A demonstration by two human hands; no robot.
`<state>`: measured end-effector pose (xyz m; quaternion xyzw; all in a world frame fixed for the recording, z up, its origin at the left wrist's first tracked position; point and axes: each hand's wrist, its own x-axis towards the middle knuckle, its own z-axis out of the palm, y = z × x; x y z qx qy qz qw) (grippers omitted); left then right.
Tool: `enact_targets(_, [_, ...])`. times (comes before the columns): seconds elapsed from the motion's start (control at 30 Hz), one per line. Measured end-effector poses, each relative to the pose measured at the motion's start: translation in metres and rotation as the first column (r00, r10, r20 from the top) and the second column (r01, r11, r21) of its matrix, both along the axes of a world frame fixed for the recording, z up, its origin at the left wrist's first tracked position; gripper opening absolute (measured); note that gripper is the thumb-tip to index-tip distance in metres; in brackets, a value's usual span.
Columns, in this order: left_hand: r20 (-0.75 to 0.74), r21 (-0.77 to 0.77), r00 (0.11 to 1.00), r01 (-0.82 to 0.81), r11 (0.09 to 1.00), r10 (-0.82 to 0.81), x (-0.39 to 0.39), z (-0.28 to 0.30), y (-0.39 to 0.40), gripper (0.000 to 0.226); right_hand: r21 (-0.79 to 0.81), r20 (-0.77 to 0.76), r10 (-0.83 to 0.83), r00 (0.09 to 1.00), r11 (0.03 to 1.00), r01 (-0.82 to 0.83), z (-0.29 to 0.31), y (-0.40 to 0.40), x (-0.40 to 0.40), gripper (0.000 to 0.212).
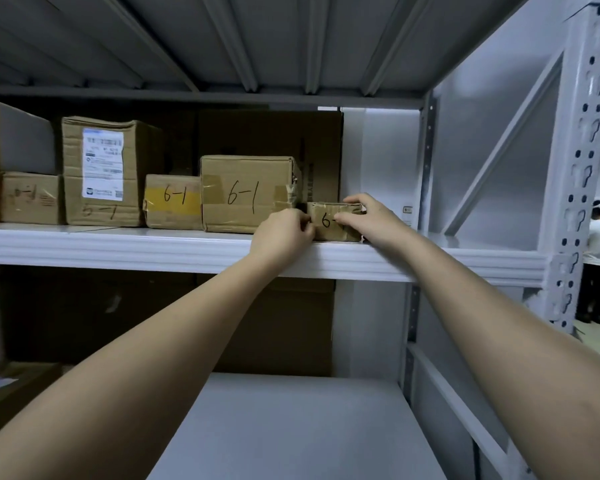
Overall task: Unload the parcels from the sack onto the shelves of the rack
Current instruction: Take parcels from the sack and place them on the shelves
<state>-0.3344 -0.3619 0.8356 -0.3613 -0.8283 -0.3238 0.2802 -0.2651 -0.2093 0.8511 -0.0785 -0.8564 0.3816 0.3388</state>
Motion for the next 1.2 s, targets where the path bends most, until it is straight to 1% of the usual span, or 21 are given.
enact_targets(0.07, [-0.041, -0.075, 0.998, -0.044, 0.996, 0.041, -0.008, 0.0, 0.001, 0.029, 0.028, 0.004, -0.037, 0.999, 0.999, 0.037, 0.001, 0.002, -0.007, 0.045])
enact_targets(0.2, [-0.032, -0.17, 0.998, -0.063, 0.983, 0.058, -0.019, 0.001, 0.0, 0.033, 0.115, 0.021, -0.131, 0.991, 0.985, 0.128, 0.005, 0.0, -0.022, 0.048])
enact_targets(0.33, [-0.048, -0.191, 0.997, -0.06, 0.98, 0.052, -0.024, -0.002, 0.002, 0.033, 0.247, 0.039, -0.237, 0.971, 0.944, 0.22, 0.009, -0.004, -0.033, 0.053])
enact_targets(0.47, [-0.103, -0.165, 0.991, -0.101, 0.981, 0.085, -0.02, -0.007, 0.002, 0.031, 0.318, 0.081, -0.282, 0.956, 0.916, 0.244, 0.011, -0.005, -0.044, 0.053])
enact_targets(0.57, [-0.166, -0.152, 0.982, -0.111, 0.982, 0.086, -0.016, -0.008, -0.001, 0.033, 0.327, 0.119, -0.286, 0.951, 0.916, 0.234, 0.012, -0.006, -0.049, 0.048])
enact_targets(0.67, [-0.236, -0.175, 0.968, -0.124, 0.977, 0.081, -0.018, -0.01, 0.0, 0.034, 0.317, 0.153, -0.266, 0.952, 0.926, 0.208, 0.013, -0.007, -0.051, 0.045])
enact_targets(0.8, [-0.276, -0.188, 0.957, -0.139, 0.972, 0.083, -0.019, -0.012, 0.001, 0.035, 0.314, 0.184, -0.247, 0.951, 0.932, 0.181, 0.015, -0.007, -0.052, 0.045])
enact_targets(0.97, [-0.288, -0.167, 0.952, -0.155, 0.974, 0.102, -0.021, -0.012, 0.001, 0.036, 0.332, 0.205, -0.26, 0.944, 0.925, 0.183, 0.015, -0.006, -0.055, 0.044])
enact_targets(1.07, [-0.298, -0.18, 0.95, -0.148, 0.972, 0.09, -0.017, -0.012, 0.0, 0.033, 0.343, 0.205, -0.272, 0.94, 0.92, 0.191, 0.015, -0.005, -0.057, 0.043])
enact_targets(1.2, [-0.271, -0.164, 0.959, -0.127, 0.978, 0.079, -0.015, -0.013, 0.0, 0.031, 0.376, 0.198, -0.295, 0.935, 0.904, 0.206, 0.012, -0.006, -0.058, 0.043])
